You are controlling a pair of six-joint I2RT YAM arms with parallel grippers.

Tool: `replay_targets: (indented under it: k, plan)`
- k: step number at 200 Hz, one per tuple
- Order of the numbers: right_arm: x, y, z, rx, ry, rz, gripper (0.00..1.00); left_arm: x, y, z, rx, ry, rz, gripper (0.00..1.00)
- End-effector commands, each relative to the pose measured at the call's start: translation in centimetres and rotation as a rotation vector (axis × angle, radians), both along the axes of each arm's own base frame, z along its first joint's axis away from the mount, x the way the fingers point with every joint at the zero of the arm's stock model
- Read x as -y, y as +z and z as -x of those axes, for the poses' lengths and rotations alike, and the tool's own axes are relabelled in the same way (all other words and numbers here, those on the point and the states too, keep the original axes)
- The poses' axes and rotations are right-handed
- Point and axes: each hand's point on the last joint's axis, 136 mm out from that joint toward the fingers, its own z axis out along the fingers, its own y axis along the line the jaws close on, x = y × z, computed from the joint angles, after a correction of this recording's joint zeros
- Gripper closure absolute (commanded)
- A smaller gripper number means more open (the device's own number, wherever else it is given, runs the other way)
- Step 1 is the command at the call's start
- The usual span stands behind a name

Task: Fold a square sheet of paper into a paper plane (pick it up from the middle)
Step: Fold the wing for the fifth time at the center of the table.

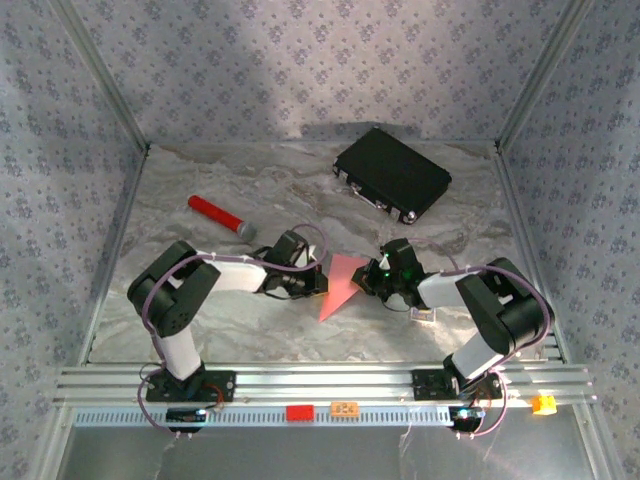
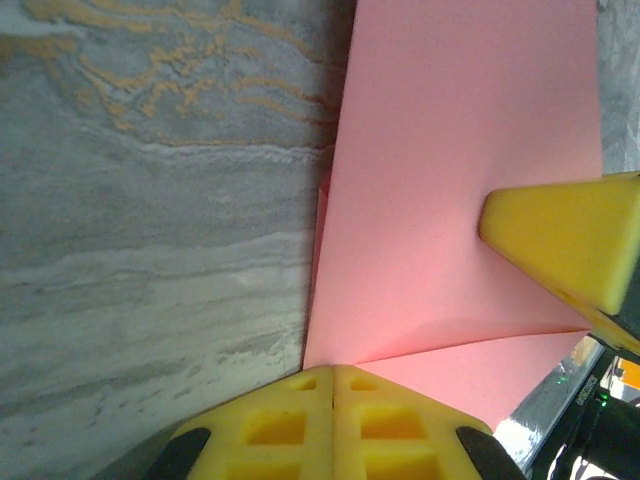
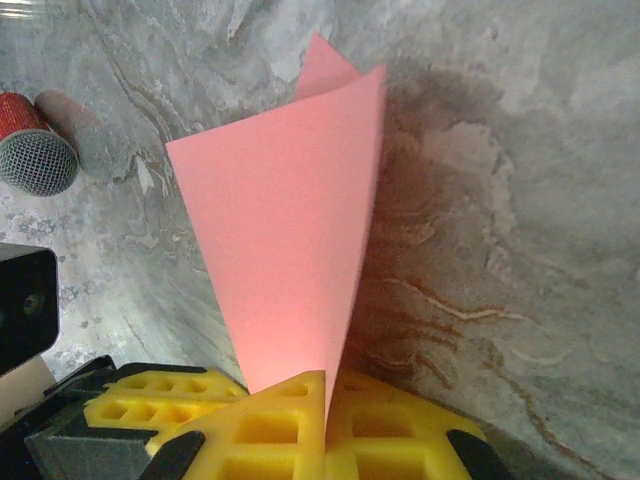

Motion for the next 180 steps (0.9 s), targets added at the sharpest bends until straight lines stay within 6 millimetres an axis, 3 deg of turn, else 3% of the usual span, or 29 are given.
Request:
replay_targets:
  k: [1,33,52,91,144,180]
  plan:
    - [-0.2,0.0,-0.2,-0.004,0.011,-0.014,1.0,-0.5,1.7,-1.0,0.035,0.054,0.05,0.93]
    - [-0.3,0.3,-0.3,-0.003,0.0,-0.028,1.0,-0.4,5.3,-2.0,0.128,0.08,0.114,0.86]
    - [-0.3,0.6,-0.4,-0.003,-0.011,-0.037,1.0,-0.7,5.9,-1.7,0.166,0.068,0.097,0.83]
    - [-0.6,1.1,-0.5,-0.006,-0.019,-0.053,0.99,-0.6,5.2,0.4,0.227,-0.032,0.009,0.78]
    - [-0.9,1.6,-0.6,-0.003,-0.025,-0.066,0.99,0.7,4.3,3.5,0.415,-0.222,-0.246,0.5]
    - [-1.0,1.8,-0.6,-0.006,-0.032,-0.069,0.98,1.4,3.8,4.6,0.546,-0.316,-0.396,0.44]
